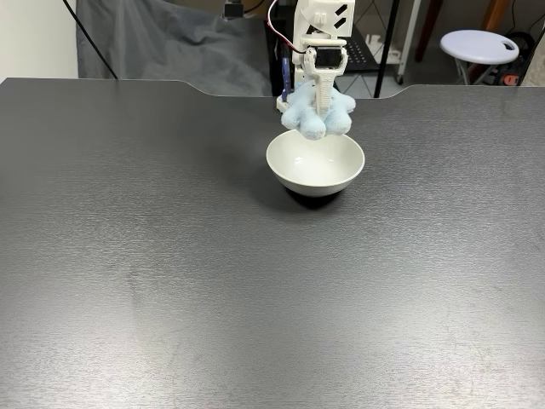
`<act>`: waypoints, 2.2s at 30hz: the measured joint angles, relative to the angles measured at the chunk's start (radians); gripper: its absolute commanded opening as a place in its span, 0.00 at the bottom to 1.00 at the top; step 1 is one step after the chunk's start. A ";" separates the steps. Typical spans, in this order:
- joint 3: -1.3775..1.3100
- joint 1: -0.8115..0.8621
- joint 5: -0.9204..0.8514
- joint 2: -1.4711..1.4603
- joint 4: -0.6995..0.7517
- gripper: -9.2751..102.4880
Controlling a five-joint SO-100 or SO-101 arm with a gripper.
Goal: Grasp a skyblue doll and put it in the white bowl.
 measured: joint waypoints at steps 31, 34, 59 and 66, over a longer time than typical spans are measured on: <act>-0.210 0.012 0.011 0.232 -0.049 0.48; -0.256 0.003 0.011 0.394 -0.049 0.45; 0.127 0.006 0.011 0.908 -0.048 0.07; 0.288 0.005 0.011 0.996 -0.049 0.07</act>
